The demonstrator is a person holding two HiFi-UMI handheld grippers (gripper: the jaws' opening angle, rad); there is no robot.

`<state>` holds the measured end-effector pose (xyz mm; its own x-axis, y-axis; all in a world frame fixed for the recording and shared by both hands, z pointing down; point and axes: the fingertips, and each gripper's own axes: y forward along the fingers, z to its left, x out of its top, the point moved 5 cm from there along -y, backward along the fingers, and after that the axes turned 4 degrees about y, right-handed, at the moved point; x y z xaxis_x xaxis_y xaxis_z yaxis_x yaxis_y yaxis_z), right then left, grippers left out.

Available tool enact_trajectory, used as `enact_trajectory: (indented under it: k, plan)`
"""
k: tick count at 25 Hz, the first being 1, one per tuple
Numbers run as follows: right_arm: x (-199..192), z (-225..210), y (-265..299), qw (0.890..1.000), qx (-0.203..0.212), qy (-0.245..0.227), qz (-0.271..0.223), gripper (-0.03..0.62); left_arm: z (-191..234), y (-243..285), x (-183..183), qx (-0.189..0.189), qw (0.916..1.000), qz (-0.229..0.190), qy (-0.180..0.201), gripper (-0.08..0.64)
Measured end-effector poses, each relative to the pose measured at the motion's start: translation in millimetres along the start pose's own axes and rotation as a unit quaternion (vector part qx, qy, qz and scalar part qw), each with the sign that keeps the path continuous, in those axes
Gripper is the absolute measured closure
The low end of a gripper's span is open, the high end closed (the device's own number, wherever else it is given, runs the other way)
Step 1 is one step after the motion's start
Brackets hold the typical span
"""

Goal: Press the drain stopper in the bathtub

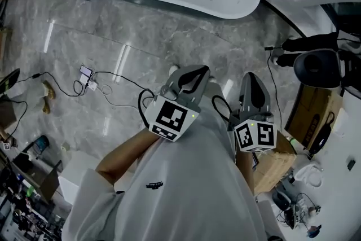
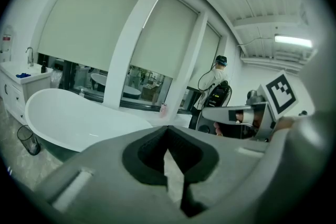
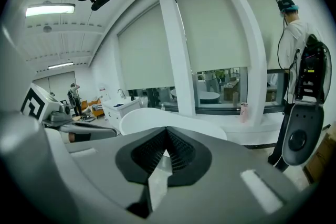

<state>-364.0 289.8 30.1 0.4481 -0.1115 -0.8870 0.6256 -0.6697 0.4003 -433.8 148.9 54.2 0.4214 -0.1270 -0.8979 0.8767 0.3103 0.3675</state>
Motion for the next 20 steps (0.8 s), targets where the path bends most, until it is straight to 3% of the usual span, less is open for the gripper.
enact_trajectory:
  k: [5,10,15,20]
  plan:
    - [20.3,-19.0,44.1,1.000,0.011,-0.008,0.013,0.588,27.6,35.6,14.9,0.008,0.9997,0.003,-0.022,0.557]
    - [34.7,-67.5,97.6,0.998,0.042,-0.023,0.029,0.588,44.3,89.9,26.0,0.050,0.9981,0.008,-0.035,0.557]
    - [62.7,-130.3,187.3,0.988,0.122,-0.065,0.066,0.588,70.1,173.3,50.0,0.125,0.9904,0.021,-0.056,0.557]
    - [95.3,-194.8,265.7,0.970,0.198,-0.086,0.110,0.588,93.0,250.3,71.4,0.193,0.9757,0.050,-0.092,0.557]
